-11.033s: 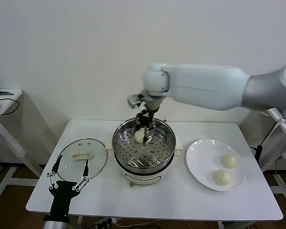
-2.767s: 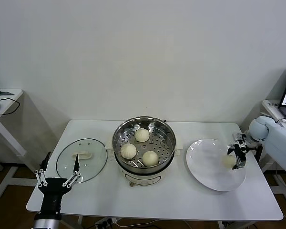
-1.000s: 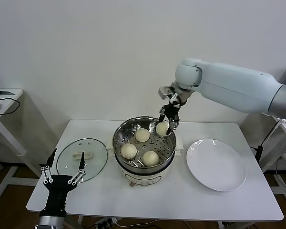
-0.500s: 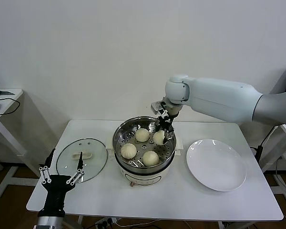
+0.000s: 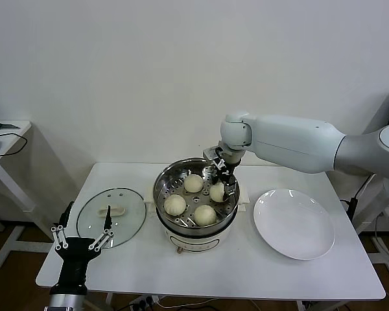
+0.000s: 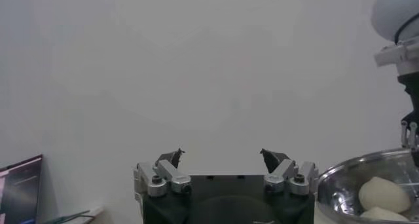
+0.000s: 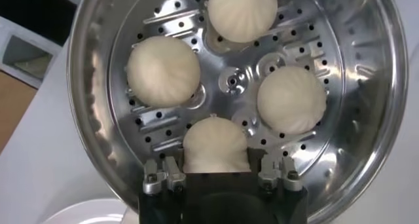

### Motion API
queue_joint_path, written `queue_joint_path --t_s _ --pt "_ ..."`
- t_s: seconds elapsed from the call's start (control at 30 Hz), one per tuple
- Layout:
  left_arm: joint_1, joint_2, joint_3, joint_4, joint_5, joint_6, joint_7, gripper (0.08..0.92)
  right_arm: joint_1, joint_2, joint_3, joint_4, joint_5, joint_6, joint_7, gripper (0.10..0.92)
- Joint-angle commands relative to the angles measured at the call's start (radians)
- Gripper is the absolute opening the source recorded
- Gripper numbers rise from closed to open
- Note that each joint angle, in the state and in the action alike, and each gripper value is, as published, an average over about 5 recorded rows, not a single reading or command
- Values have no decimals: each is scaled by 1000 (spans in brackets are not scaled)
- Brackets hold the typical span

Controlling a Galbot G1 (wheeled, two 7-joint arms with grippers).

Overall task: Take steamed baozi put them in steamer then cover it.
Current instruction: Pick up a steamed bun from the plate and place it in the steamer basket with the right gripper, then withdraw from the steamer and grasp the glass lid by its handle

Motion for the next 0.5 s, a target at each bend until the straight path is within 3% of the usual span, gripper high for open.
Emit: queue_joint_path --t_s 0.03,0.23,0.37,0.5 --pt "-1 -2 1 -2 1 2 0 823 -7 2 6 0 -14 2 8 699" --pt "-3 -3 -3 -2 2 4 0 823 -2 -21 50 29 4 5 17 812" --pt "-14 -1 -9 6 12 6 -3 823 -5 -72 135 84 48 18 68 822" --pt "-45 5 -16 27 57 15 -13 823 -28 -145 229 146 142 111 350 823"
